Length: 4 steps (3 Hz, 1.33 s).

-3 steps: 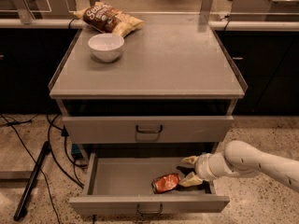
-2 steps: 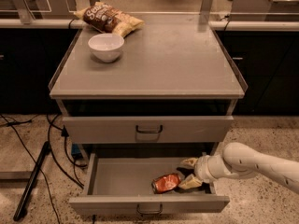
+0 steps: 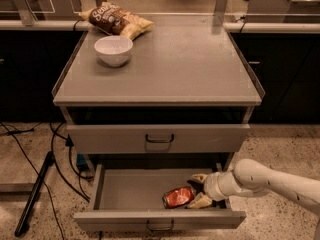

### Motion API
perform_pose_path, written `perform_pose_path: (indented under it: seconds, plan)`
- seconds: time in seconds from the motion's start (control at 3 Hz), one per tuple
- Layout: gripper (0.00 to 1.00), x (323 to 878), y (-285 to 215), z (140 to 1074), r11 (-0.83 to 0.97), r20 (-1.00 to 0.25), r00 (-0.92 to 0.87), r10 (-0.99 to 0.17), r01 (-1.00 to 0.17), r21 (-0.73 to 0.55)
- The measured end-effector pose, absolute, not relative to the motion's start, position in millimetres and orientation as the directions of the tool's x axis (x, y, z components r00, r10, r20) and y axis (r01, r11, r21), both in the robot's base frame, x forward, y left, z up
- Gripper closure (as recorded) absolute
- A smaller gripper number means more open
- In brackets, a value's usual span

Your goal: Pick coke can from middle drawer and place on counter

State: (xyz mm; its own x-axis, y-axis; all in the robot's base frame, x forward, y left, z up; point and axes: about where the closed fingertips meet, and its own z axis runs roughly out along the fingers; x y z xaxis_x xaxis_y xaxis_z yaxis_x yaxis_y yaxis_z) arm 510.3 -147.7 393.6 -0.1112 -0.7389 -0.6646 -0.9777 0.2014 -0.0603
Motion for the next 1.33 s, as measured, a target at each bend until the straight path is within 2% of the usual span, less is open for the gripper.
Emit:
perform_pose_path:
  seconds: [1.33]
  plan:
    - [0.37,510.1,-109.6,368.5,0.128,-0.690,-0.081,-0.719,-0.992,-0.018]
